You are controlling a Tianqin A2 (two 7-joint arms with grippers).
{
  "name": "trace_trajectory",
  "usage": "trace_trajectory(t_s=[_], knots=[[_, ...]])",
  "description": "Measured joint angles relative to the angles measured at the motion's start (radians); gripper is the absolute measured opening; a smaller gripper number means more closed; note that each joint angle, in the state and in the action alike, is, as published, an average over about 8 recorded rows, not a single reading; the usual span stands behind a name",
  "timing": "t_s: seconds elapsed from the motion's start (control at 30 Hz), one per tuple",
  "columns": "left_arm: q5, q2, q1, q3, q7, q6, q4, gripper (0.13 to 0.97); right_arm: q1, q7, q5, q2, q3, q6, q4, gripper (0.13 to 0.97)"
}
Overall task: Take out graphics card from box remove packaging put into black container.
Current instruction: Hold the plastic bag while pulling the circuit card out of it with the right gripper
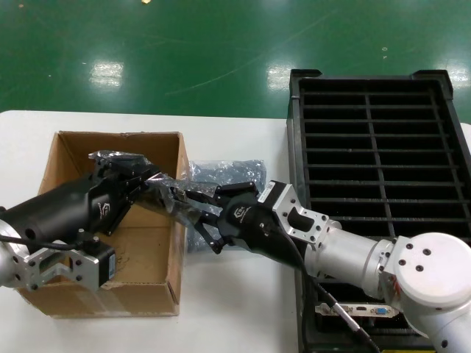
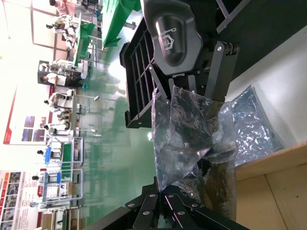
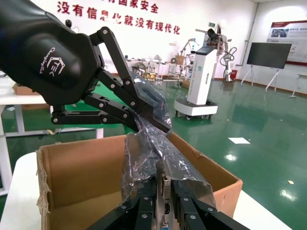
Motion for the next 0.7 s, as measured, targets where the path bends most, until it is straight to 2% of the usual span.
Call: trace_trajectory(t_s=[0.33,0.6,0.7], knots=[[0.000,0.000,0.000,0.000,0.000,0.000,0.000,0.139,-0.006,0.017,0.001,-0.014,0.001,0.010,-0.003,0.229],[0.000,0.000,0.000,0.000,0.000,0.000,0.000,0.139,-0.003,0.015,0.008,-0.024,0.007,0.016,-0.023,0.299],[0.000,0.000,0.000,0.000,0.000,0.000,0.000,0.139,0.000,0.014,0.007,-0.026,0.010,0.022,-0.030,0.287]])
